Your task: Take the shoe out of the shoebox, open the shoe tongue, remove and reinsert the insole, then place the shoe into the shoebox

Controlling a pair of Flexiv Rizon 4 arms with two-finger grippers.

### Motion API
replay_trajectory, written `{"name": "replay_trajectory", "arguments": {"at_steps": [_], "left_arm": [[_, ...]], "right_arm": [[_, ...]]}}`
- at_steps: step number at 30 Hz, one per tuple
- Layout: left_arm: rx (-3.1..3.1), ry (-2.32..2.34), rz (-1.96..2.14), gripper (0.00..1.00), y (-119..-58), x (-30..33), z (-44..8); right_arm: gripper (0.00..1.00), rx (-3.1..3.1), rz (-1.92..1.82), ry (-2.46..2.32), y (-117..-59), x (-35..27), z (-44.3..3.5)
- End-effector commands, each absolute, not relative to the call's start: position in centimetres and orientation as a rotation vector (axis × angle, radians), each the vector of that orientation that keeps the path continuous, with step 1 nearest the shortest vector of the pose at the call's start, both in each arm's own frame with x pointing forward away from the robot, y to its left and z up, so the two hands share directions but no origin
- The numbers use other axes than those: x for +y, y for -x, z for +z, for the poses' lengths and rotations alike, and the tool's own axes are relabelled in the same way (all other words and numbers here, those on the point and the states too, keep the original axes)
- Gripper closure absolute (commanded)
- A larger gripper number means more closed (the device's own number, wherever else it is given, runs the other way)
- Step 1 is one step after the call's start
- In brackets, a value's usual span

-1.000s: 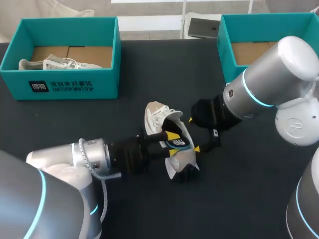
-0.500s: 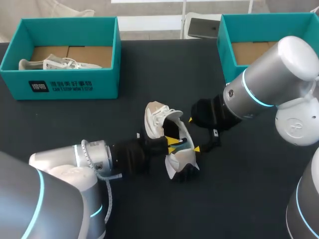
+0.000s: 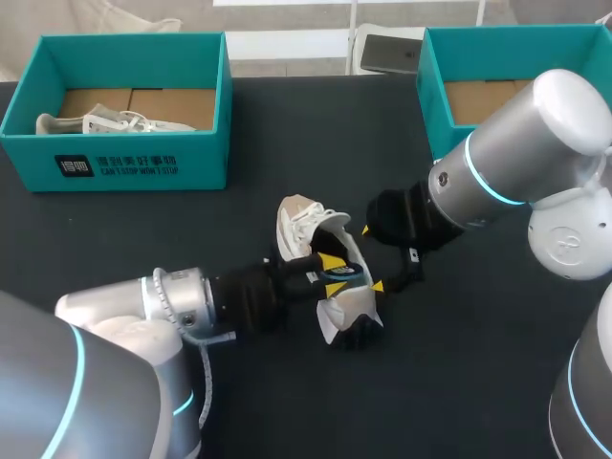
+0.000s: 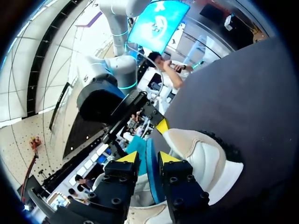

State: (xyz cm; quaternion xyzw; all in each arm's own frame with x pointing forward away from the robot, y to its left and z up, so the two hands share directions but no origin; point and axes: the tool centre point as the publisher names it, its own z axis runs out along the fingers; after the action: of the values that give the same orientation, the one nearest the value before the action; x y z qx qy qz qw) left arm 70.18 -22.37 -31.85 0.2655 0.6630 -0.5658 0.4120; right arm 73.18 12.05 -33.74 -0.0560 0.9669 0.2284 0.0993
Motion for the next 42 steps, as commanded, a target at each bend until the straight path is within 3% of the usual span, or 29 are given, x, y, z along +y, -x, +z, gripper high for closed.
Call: {"name": "replay_trajectory", "arguments": {"at_steps": [1,9,14,16,20,37,39,40,42], "left_arm": [[1.646,-0.66,-1.427,0.69,-69.6,-21.7,-31.1],[1.637,-0.661,-1.43,0.68,-69.6,-22.2,-30.9],[1.674,-0.677,-1.427,0.74,-69.5,-22.5,-31.7],[1.687,-0.675,-1.427,0.78,-69.6,-22.7,-32.2],[1.702,-0.67,-1.425,1.0,-69.8,-23.2,-33.2],[1.698,-0.641,-1.372,1.0,-70.5,-23.1,-34.5],[1.69,-0.637,-1.392,0.73,-70.2,-23.1,-34.0],[1.684,-0.637,-1.394,0.65,-70.1,-23.0,-33.7],[1.675,-0.637,-1.405,0.59,-70.0,-22.9,-33.1]], "right_arm": [[0.0,2.857,0.668,0.161,-73.0,12.2,-33.9],[0.0,2.857,0.668,0.161,-73.0,12.2,-33.9],[0.0,2.857,0.668,0.161,-73.0,12.2,-33.9],[0.0,2.857,0.668,0.161,-73.0,12.2,-33.9],[0.0,2.857,0.668,0.161,-73.0,12.2,-33.9],[0.0,2.857,0.668,0.161,-73.0,12.2,-33.9],[0.0,2.857,0.668,0.161,-73.0,12.2,-33.9],[0.0,2.857,0.668,0.161,-73.0,12.2,-33.9],[0.0,2.857,0.668,0.161,-73.0,12.2,-33.9]]}}
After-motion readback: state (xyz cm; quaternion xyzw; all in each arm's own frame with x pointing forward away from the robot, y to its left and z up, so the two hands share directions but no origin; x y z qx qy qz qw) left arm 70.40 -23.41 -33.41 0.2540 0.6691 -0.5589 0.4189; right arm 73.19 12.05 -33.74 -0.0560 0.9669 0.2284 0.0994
